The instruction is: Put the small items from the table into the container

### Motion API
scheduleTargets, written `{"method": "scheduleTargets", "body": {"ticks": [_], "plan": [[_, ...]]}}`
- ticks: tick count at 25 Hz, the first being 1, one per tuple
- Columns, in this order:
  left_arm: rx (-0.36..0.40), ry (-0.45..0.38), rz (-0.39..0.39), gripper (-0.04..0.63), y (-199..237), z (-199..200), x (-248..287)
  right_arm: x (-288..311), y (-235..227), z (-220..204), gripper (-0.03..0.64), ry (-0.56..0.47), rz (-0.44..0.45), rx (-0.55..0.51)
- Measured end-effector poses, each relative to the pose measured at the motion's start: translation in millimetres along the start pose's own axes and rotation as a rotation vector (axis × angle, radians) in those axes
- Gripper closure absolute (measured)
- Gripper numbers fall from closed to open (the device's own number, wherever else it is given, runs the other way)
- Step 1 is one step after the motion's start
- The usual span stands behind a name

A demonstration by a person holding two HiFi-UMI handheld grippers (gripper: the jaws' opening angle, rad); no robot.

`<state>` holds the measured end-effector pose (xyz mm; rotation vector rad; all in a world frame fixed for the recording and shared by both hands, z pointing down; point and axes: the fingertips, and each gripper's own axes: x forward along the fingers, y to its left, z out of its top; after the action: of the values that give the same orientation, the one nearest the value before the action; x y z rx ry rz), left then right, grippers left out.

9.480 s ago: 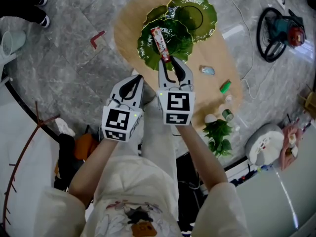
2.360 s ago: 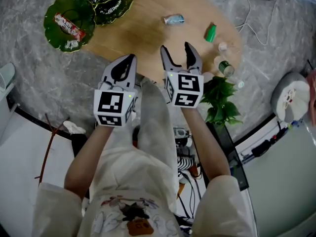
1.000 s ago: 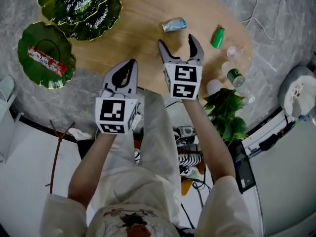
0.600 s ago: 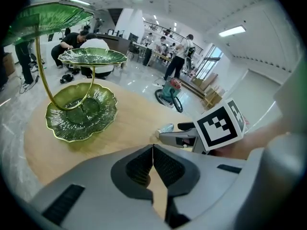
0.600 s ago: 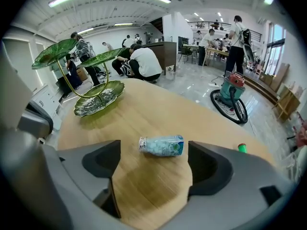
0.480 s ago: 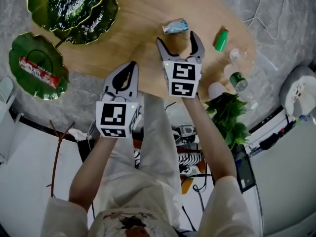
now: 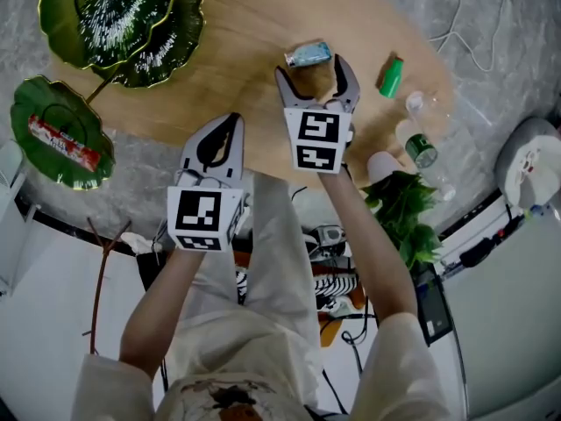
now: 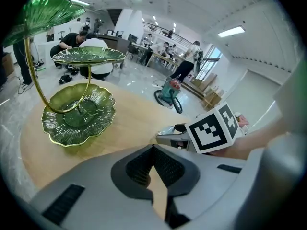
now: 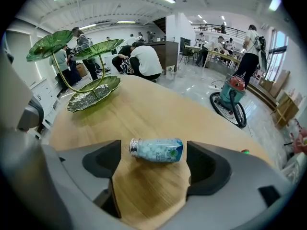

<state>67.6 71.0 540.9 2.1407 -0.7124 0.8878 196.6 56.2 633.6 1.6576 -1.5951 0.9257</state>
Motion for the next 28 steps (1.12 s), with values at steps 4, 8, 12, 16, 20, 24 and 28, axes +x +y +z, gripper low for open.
{"method": "scheduleTargets", "body": {"ticks": [4, 8, 12, 16, 20, 24, 28], "plan": [[-0.005, -0.006, 0.007, 0.587, 4.5, 3.6, -2.0, 3.2, 0.8, 2.7, 0.202, 0.012, -0.011, -0.010], [-0.008, -0.012, 0.011, 0.587, 5.7, 4.3, -4.9, 1.4, -2.8, 2.9, 0.256, 0.029, -0.036, -0.007], [-0.012, -0.019, 0.013, 0.586, 3.1, 3.4, -8.6, -4.2, -0.5, 7.3, 0.256, 0.026, -0.029, -0.014], [-0.006, -0.015, 0.012, 0.588, -0.1, 1.2, -12.4, -11.0, 5.8, 14.2, 0.258, 0.009, -0.013, -0.034], [0.002, -0.016, 0.012, 0.586, -5.3, 3.9, -16.2, -22.0, 9.3, 21.4, 0.257, -0.008, 0.006, -0.037], [0.007, -0.032, 0.021, 0.588, -7.2, 12.3, -22.3, -32.2, 15.3, 32.3, 0.258, -0.029, 0.027, -0.045], [0.000, -0.057, 0.027, 0.588, -10.1, 21.1, -27.5, -41.5, 20.3, 39.1, 0.258, -0.044, 0.044, -0.057]]}}
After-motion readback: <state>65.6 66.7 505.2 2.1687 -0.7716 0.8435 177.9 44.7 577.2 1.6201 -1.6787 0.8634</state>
